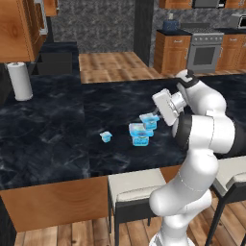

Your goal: Stack the yogurt containers by placing the smaller containers on top of the larger containers.

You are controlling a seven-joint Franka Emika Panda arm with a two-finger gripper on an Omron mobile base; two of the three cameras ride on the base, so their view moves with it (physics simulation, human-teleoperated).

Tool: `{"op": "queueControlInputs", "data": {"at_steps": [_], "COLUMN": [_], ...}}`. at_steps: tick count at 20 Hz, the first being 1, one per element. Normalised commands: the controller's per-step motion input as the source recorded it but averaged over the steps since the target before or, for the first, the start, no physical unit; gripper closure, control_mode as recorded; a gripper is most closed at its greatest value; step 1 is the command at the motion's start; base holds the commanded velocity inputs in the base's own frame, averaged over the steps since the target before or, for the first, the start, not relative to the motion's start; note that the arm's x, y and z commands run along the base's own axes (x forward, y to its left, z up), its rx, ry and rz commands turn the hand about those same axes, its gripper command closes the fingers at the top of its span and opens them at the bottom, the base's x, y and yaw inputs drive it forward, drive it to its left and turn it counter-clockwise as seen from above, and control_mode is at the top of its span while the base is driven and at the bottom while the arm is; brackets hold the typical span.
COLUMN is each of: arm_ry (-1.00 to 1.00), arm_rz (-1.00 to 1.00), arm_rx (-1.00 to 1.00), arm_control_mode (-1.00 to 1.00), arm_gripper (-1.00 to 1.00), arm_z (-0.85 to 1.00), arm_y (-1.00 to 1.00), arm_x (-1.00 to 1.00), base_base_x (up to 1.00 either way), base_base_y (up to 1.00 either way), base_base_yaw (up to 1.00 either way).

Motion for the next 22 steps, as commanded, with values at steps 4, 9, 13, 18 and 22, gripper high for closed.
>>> {"op": "queueControlInputs", "data": {"at_steps": [4,9,13,18,22], "arm_ry": [0.00,0.00,0.00,0.00,0.00], "arm_rz": [-0.01,-0.02,-0.02,-0.01,0.00], "arm_rx": [0.05,0.06,0.03,0.00,0.00], "arm_control_mode": [-1.00,-1.00,-1.00,-1.00,-1.00], "arm_gripper": [1.00,1.00,1.00,1.00,1.00], "arm_z": [-0.10,-0.07,-0.05,-0.11,-0.10], "arm_y": [0.00,0.00,0.00,0.00,-0.01], "arm_x": [0.00,0.00,0.01,0.09,0.05], "base_base_x": [0.00,0.00,0.00,0.00,0.00], "base_base_y": [0.00,0.00,0.00,0.00,0.00], "base_base_yaw": [0.00,0.00,0.00,0.00,0.00]}}
